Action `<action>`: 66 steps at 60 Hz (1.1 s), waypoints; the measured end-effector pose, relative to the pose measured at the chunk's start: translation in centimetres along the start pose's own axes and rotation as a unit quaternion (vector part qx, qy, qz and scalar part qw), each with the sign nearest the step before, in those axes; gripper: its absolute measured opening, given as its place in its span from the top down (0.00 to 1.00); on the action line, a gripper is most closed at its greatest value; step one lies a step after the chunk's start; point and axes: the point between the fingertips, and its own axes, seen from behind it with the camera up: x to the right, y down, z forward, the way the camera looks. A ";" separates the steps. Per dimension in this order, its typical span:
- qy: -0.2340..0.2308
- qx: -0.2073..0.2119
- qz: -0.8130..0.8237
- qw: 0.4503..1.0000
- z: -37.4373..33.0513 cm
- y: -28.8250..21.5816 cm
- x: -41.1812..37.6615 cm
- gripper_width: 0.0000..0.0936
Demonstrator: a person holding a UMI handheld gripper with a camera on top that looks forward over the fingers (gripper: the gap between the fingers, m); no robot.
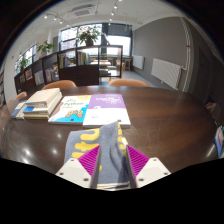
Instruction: Fold towel
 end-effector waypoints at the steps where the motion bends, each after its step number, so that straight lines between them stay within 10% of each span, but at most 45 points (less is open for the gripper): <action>1: -0.002 -0.005 0.002 1.000 0.2 0.5 0.1 0.45; 16: -0.011 0.039 -0.018 0.999 -5.1 -3.4 -1.7 0.15; 32: -0.025 0.139 -0.019 0.990 -19.7 -10.9 -8.0 0.11; 66: -0.032 0.111 -0.009 0.993 -32.2 0.8 -17.3 0.11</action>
